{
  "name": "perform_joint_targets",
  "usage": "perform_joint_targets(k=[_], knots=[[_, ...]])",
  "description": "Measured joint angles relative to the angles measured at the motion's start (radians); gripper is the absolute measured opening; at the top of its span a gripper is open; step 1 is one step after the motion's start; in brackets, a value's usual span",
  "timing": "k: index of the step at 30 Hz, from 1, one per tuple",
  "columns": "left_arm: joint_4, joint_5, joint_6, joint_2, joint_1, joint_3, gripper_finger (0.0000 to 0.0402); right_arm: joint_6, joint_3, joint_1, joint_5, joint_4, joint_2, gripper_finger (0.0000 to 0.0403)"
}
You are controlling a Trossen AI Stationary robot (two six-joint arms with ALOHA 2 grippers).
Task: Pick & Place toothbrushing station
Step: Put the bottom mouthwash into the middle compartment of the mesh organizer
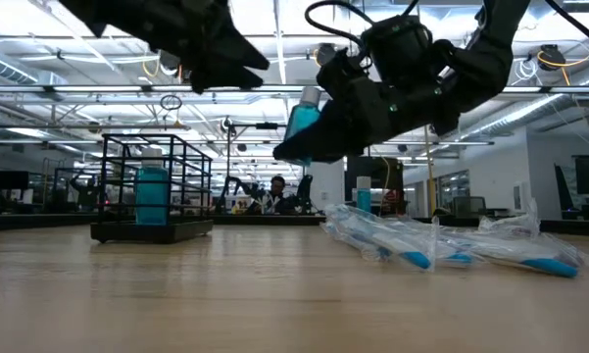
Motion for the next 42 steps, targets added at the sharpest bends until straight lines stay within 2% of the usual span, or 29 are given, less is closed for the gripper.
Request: perform_joint_targets(k=[5, 11, 42], knots=[[0.015, 0.016, 0.016, 0.106, -0.019, 0.056, 0.0218, 0.0, 0.005, 0.008, 0.002, -0.002, 0.0, 0.0081], [0.085, 0.017, 0.138, 0.192, -0.06, 0.062, 0.0218, 0.003, 0.005, 0.009, 0.003, -0.029, 0.0, 0.008], [0.297, 0.009, 0.079, 0.333, -0.064, 0.062, 0.0218, 0.0, 0.005, 0.017, 0.008, -0.015, 0.0, 0.008]])
